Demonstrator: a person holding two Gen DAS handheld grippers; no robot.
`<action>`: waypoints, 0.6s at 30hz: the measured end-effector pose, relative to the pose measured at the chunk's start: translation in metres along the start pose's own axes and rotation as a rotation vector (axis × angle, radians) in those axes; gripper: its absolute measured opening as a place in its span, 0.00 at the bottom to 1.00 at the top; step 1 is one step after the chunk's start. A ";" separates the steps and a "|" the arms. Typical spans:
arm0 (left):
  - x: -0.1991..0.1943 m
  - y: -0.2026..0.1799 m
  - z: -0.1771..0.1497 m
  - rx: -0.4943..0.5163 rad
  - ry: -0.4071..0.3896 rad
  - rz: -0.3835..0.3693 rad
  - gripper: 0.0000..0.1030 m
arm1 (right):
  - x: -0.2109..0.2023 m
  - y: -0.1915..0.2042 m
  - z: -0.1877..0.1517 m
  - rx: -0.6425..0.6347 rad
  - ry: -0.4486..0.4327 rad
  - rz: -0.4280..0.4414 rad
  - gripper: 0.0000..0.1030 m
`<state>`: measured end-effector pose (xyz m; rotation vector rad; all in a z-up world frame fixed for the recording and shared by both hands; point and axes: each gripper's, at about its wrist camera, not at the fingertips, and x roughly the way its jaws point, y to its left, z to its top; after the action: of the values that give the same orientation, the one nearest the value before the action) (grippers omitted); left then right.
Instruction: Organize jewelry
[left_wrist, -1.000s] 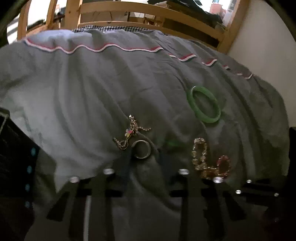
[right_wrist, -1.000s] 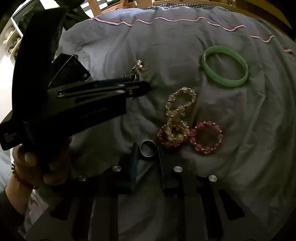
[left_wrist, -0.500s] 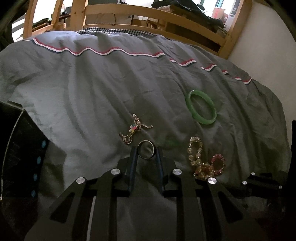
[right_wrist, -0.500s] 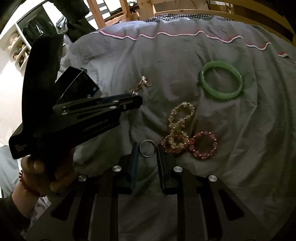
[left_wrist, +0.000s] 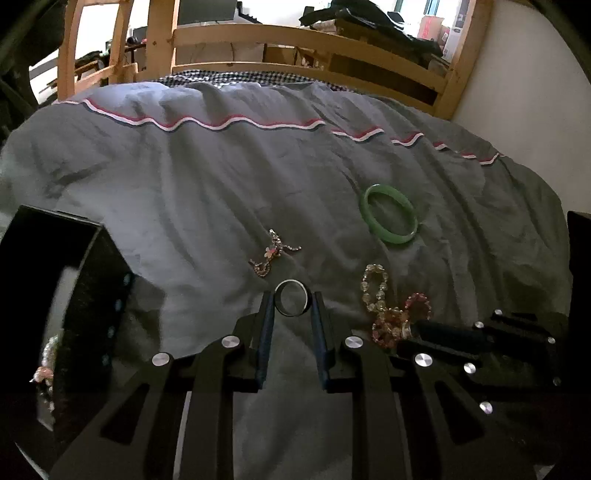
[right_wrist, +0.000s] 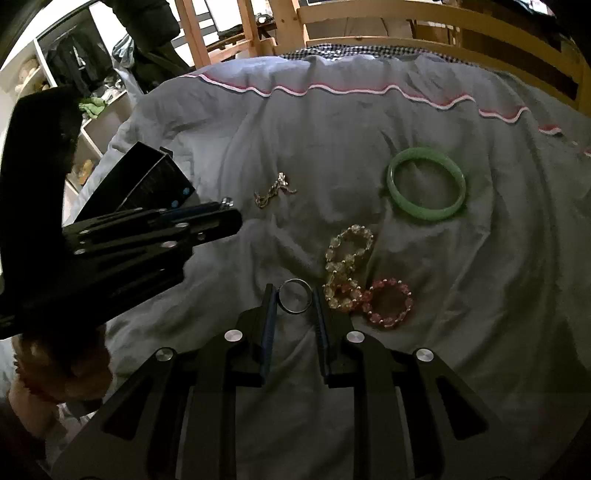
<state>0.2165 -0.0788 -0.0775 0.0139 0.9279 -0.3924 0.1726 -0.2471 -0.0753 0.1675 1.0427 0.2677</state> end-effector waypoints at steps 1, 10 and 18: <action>-0.003 0.000 0.000 -0.002 -0.002 0.002 0.19 | -0.002 0.001 0.001 -0.004 -0.006 -0.004 0.20; -0.032 0.006 -0.001 -0.014 -0.022 0.042 0.19 | -0.009 0.013 0.006 -0.031 -0.036 -0.019 0.20; -0.054 0.020 0.001 -0.035 -0.041 0.085 0.19 | -0.020 0.032 0.011 -0.067 -0.064 -0.019 0.20</action>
<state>0.1949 -0.0430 -0.0373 0.0132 0.8902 -0.2964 0.1683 -0.2225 -0.0447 0.1051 0.9705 0.2777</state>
